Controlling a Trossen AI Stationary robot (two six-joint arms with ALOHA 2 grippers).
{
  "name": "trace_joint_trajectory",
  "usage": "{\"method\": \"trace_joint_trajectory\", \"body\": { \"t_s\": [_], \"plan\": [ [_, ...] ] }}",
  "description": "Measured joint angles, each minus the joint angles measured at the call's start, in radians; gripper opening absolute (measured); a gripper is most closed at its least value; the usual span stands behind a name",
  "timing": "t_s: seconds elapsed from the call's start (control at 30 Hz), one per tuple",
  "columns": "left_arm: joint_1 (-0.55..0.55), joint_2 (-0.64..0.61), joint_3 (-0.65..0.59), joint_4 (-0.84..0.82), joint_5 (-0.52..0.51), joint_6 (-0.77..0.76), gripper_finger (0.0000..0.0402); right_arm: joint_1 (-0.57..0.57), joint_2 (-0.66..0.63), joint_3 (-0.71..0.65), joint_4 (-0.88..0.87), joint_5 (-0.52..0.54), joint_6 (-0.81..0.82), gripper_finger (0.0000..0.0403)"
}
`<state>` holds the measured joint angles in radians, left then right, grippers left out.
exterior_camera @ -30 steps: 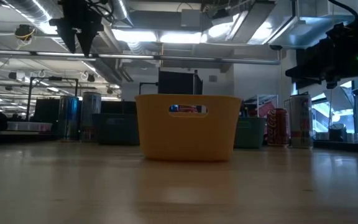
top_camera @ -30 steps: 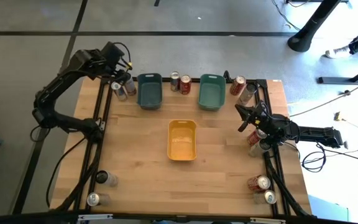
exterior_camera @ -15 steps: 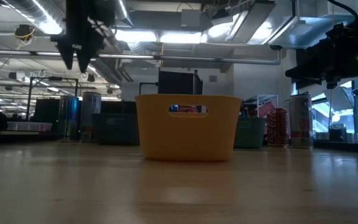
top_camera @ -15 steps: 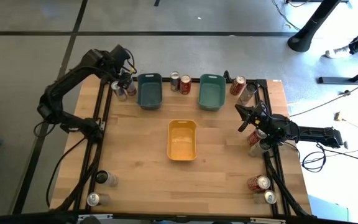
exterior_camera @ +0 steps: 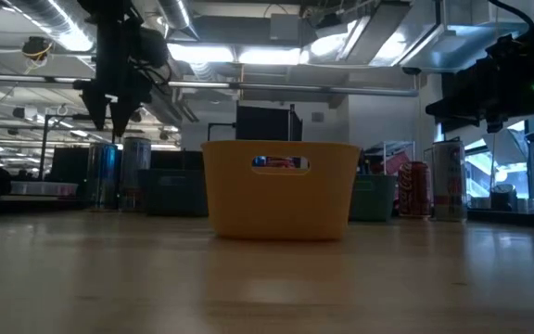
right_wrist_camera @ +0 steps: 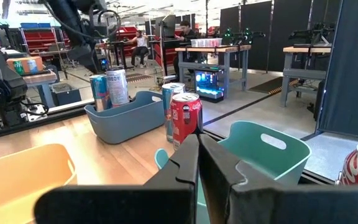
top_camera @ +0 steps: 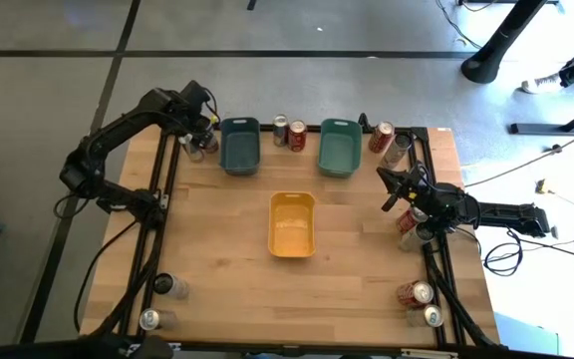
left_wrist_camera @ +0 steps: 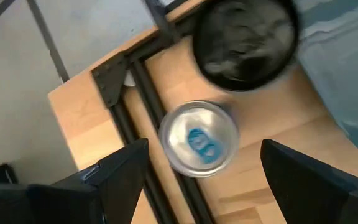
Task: Sort soda cans
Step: Put the top left blue soda can into the blue bin
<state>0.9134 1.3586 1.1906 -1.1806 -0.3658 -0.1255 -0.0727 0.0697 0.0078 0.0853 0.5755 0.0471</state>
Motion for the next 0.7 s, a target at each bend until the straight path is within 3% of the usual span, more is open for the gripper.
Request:
{"method": "trace_joint_trajectory", "body": {
  "t_s": [0.33, 0.7],
  "plan": [
    [0.009, 0.0, -0.084, 0.071, -0.008, 0.118, 0.03, 0.0, 0.0, 0.0, -0.003, 0.0, 0.0, 0.0014],
    [0.01, 0.0, -0.105, 0.121, -0.027, 0.082, 0.03, 0.0, 0.0, 0.0, -0.004, 0.0, 0.0, 0.0014]
  ]
}}
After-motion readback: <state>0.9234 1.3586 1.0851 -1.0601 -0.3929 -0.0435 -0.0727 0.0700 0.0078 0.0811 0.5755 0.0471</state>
